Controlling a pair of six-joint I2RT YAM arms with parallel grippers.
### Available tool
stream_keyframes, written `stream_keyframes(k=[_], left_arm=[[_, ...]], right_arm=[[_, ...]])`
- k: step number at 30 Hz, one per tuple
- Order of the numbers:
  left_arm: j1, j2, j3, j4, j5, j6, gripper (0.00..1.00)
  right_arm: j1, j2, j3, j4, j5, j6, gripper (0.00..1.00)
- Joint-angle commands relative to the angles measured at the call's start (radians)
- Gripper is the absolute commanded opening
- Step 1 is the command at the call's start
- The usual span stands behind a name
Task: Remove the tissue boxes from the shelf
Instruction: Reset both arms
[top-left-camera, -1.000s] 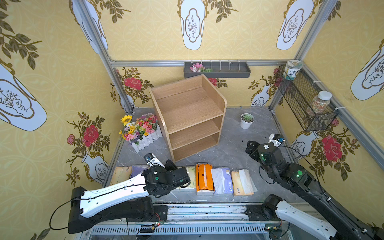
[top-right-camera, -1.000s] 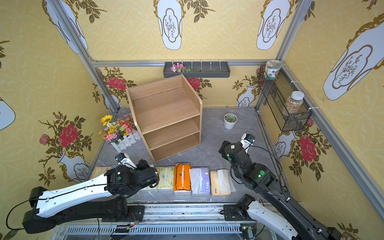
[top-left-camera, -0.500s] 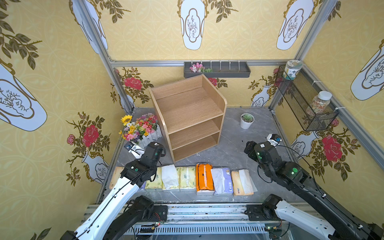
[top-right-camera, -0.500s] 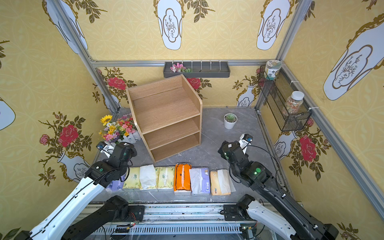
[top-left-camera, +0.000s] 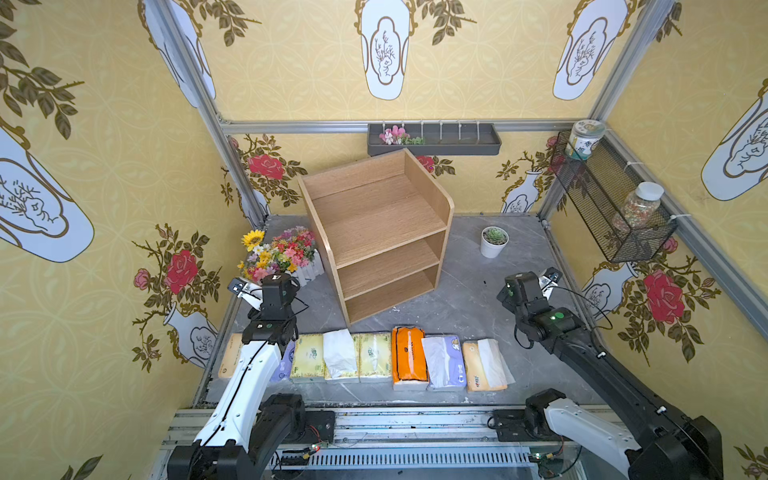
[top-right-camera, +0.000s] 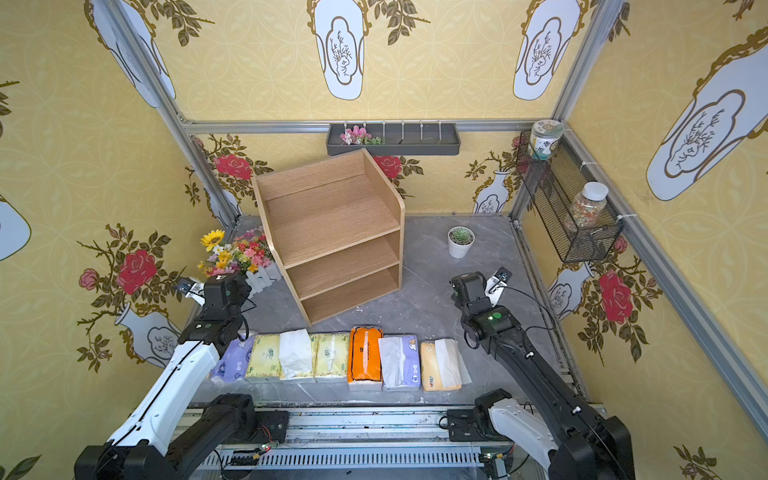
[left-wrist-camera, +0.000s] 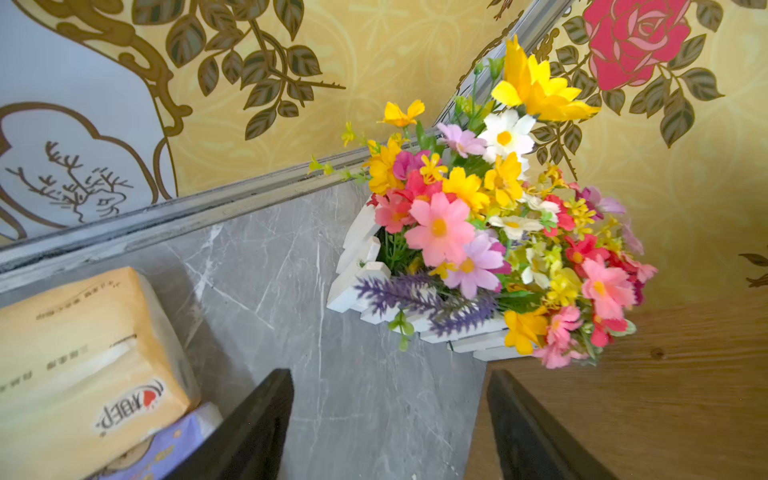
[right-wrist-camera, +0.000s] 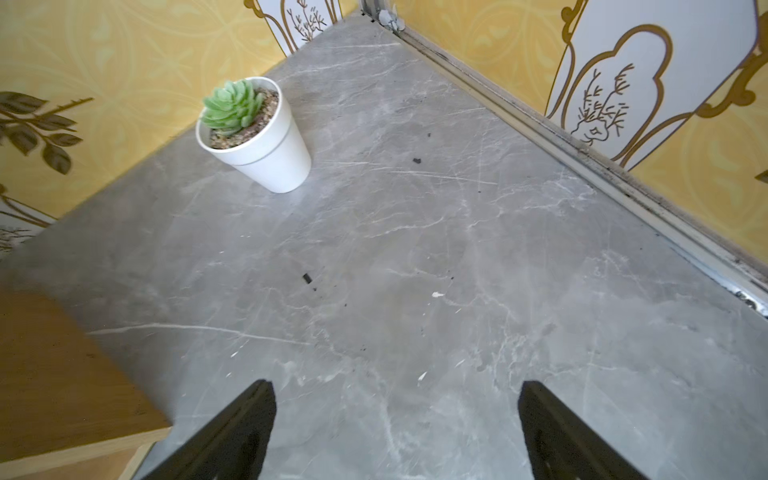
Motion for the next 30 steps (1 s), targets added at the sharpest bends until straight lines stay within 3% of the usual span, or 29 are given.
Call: stream_keyframes(k=[1,7,9,13,16,21,26,30], left_arm=[[0.002,0.024,-0.071,0.277,-0.015,0.17,0.99],[0.003,0.057,-0.258,0.656,0.096,0.466,1.0],[0.01,0.07,-0.289,0.704,0.155,0.531,1.0],[0.037,0.142,-0.317,0.76,0.258,0.544,1.0],[0.038,0.2,-0.362,0.911,0.351,0.567,1.0],[0.038,0.277,-0.41,1.088,0.433,0.629,1.0],[0.037,0.387,-0.516,1.388,0.416,0.631,1.0],[0.038,0.372,-0.516,1.36,0.391,0.614,1.0]], right_arm=[[-0.024,0.038,-0.063,0.305,0.048,-0.271,0.98],[-0.109,0.152,-0.149,0.539,-0.076,-0.49,0.97],[-0.114,0.179,-0.177,0.589,-0.085,-0.524,0.97],[-0.152,0.254,-0.238,0.739,-0.151,-0.531,0.97],[-0.168,0.311,-0.281,0.88,-0.203,-0.575,0.99],[-0.168,0.265,-0.325,0.917,-0.23,-0.601,1.0],[-0.168,0.174,-0.415,1.014,-0.188,-0.62,1.0],[-0.157,0.193,-0.452,1.14,-0.171,-0.697,0.97]])
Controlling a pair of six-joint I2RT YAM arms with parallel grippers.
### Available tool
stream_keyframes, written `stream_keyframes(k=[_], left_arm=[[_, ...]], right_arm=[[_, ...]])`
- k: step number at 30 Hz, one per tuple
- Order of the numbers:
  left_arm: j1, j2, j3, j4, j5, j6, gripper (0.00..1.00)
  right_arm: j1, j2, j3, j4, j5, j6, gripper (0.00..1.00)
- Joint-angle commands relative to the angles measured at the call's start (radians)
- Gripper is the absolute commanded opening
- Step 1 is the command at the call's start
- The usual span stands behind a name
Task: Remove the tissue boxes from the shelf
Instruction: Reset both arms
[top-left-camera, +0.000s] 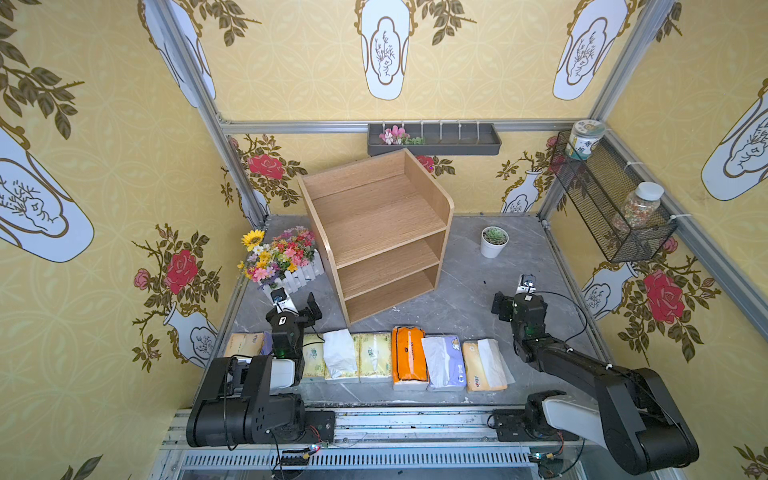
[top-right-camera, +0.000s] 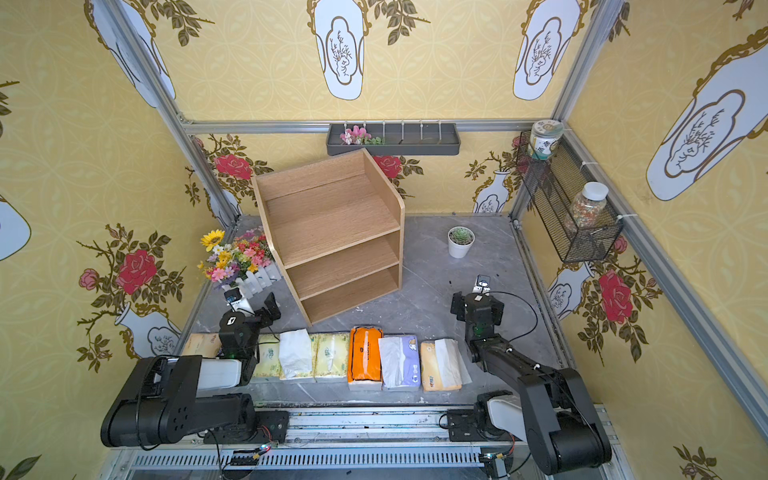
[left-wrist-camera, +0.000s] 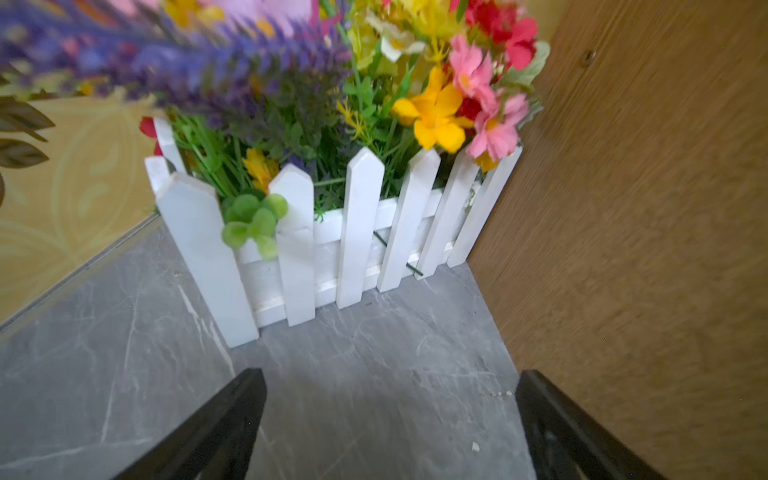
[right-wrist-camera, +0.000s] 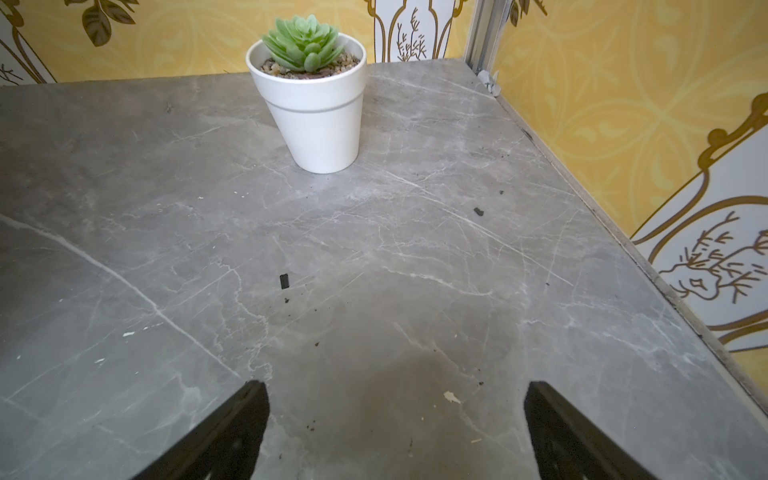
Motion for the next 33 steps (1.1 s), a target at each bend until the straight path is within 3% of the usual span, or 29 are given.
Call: stream_keyframes(k=[1,3,8,9,11,13,33], left_arm=[[0.002,0.003,-0.002,0.115,-0.031,-0.004,1.0],[0.003,0.008,-0.002,0.119,-0.036,-0.004,1.0],[0.003,0.009,-0.001,0.118,-0.041,-0.007,1.0],[0.003,0.008,-0.002,0.12,-0.041,-0.007,1.0],[0.003,0.012,0.001,0.118,-0.042,-0.006,1.0],[0.003,0.008,-0.001,0.118,-0.042,-0.007,1.0],[0.003,0.01,0.0,0.121,-0.046,-0.006,1.0]], right_arm=[[0.013,0.044,-0.068,0.307,0.033,-0.093,0.97],[0.011,0.134,-0.109,0.47,0.061,-0.085,0.97],[-0.03,0.223,-0.02,0.343,-0.029,-0.06,0.97],[-0.044,0.274,-0.036,0.46,-0.035,-0.081,0.97],[-0.053,0.216,-0.022,0.329,-0.06,-0.042,0.97],[-0.074,0.252,-0.026,0.405,-0.076,-0.048,0.97],[-0.078,0.234,-0.029,0.378,-0.124,-0.054,0.97]])
